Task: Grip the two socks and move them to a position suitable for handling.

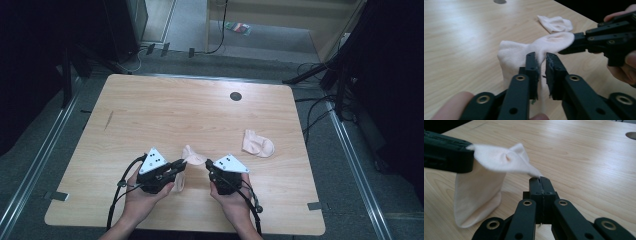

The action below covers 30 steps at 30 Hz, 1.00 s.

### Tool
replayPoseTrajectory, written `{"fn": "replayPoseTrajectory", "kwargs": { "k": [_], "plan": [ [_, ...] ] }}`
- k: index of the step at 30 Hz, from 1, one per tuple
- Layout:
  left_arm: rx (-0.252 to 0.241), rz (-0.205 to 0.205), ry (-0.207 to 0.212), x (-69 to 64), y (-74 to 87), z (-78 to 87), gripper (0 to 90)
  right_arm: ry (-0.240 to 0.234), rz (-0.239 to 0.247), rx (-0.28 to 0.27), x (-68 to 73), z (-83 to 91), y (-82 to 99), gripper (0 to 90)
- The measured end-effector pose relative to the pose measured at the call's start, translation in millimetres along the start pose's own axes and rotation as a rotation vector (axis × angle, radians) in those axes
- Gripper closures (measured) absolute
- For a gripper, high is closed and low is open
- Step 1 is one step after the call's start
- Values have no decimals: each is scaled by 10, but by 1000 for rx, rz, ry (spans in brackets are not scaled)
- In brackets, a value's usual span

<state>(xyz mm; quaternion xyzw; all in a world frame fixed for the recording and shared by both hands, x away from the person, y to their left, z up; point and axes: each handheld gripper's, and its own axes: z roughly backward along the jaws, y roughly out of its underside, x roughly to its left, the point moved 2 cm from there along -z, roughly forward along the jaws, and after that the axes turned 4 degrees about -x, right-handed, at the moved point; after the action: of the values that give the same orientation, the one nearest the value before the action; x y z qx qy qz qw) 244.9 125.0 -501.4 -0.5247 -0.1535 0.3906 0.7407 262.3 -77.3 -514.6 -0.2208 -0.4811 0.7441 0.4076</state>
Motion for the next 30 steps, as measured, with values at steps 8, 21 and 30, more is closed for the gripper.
{"fn": "replayPoseTrajectory", "kwargs": {
  "k": [8, 21, 30],
  "plan": [
    [23, 24, 76, 88, 155, -18, 711, 37, 10, 18, -170, 110, 69, 900],
    [148, 123, -6, 259, 326, -146, 584, 85, -50, 83, -531, 333, 268, 838],
    [205, 153, 21, 220, 394, -220, 467, 80, -153, 114, -640, -48, 303, 583]
  ]
}}
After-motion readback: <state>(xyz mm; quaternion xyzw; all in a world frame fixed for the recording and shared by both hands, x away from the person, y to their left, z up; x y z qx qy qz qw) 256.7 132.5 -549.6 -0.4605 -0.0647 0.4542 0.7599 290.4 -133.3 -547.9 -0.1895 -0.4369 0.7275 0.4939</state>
